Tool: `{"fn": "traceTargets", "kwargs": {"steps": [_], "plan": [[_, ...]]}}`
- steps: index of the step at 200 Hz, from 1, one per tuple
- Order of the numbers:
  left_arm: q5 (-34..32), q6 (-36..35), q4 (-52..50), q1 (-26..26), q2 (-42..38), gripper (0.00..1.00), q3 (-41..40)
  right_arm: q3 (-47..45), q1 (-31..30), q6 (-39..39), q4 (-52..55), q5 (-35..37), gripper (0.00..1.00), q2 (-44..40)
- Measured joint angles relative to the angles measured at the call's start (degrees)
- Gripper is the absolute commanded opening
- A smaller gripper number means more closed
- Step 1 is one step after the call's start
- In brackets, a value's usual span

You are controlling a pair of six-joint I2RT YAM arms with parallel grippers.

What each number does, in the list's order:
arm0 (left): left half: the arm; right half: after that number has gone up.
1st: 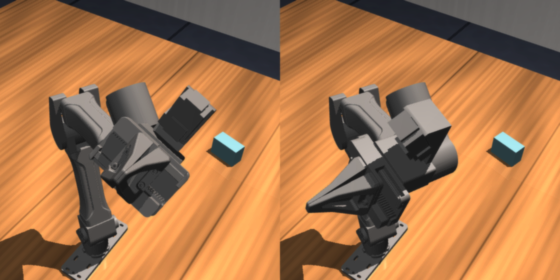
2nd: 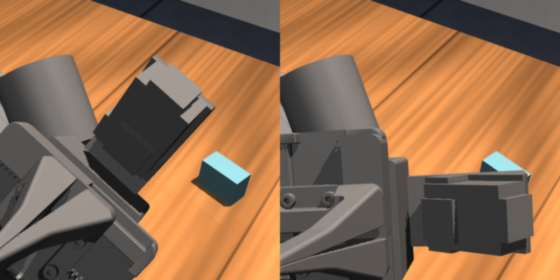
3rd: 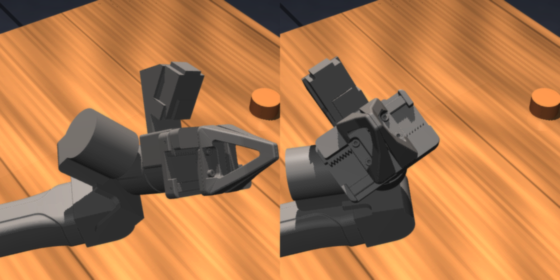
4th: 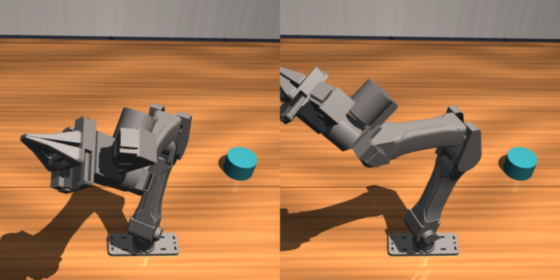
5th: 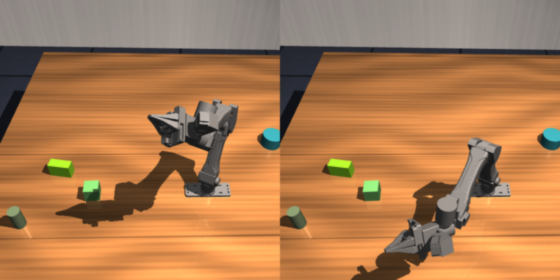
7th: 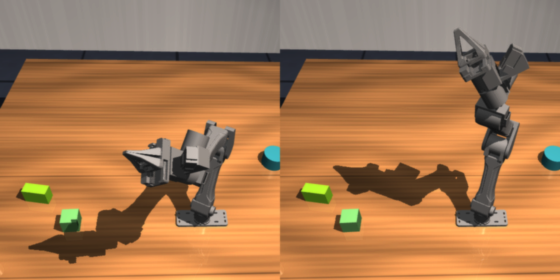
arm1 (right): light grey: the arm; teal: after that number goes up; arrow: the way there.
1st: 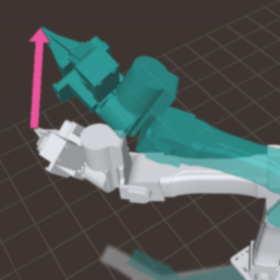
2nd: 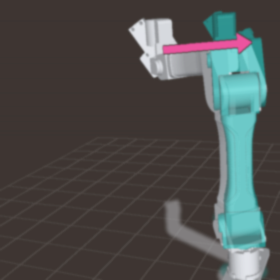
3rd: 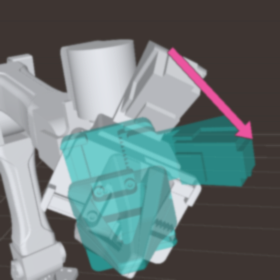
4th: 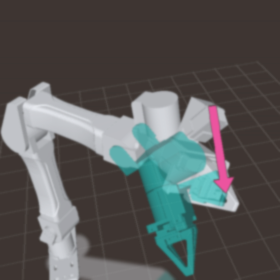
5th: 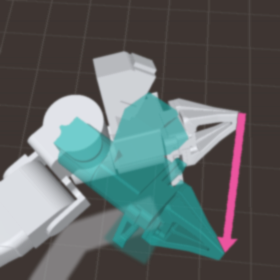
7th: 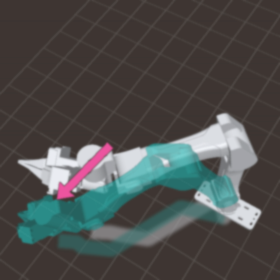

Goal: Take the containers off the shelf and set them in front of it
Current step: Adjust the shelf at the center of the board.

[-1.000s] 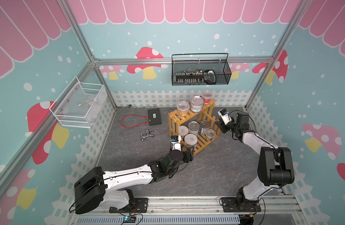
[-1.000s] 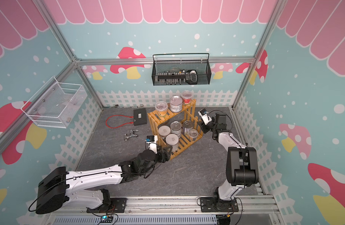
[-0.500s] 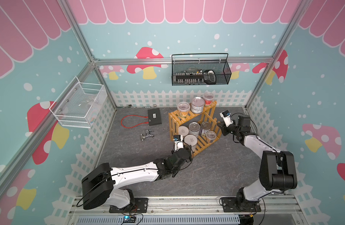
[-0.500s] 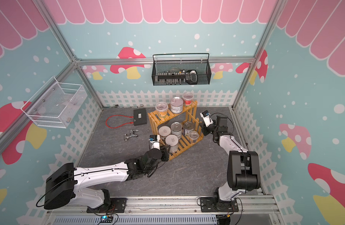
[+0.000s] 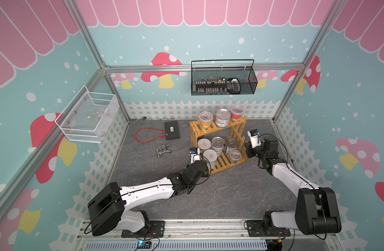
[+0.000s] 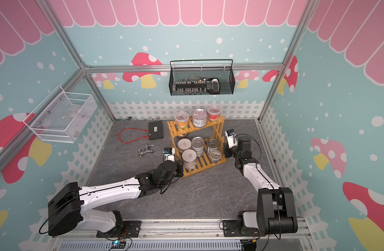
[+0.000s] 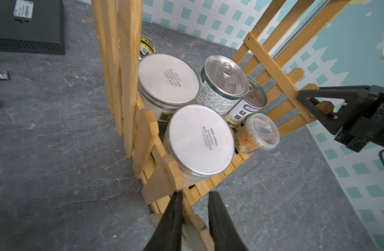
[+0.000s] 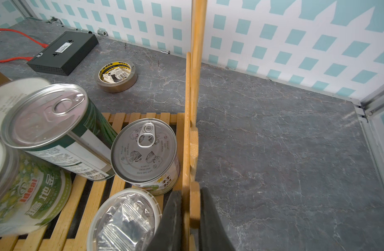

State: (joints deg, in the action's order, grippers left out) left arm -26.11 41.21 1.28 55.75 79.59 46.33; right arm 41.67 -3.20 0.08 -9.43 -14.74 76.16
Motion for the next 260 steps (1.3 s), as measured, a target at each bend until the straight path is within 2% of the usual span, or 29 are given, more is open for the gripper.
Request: {"fn": "traceTargets", "kwargs": {"steps": [33, 65, 166, 260], "plan": [[0.24, -2.08, -0.50, -2.91, -0.37, 0.10, 0.00, -0.48, -2.69, -3.34, 1.36, 3.76, 0.08, -1.66], [1.60, -4.37, -1.90, -5.16, -1.20, 0.01, -0.02, -0.61, -5.44, -5.66, 3.06, 7.21, 0.10, -3.04], [10.12, -13.60, -3.39, -16.52, -3.30, 0.00, -0.57, -0.61, -15.52, -16.02, 6.12, 17.00, 0.13, -4.83], [17.22, -18.97, -5.07, -23.61, -6.12, 0.00, -1.84, -0.44, -23.74, -23.15, 6.88, 25.55, 0.13, -4.83]]}}
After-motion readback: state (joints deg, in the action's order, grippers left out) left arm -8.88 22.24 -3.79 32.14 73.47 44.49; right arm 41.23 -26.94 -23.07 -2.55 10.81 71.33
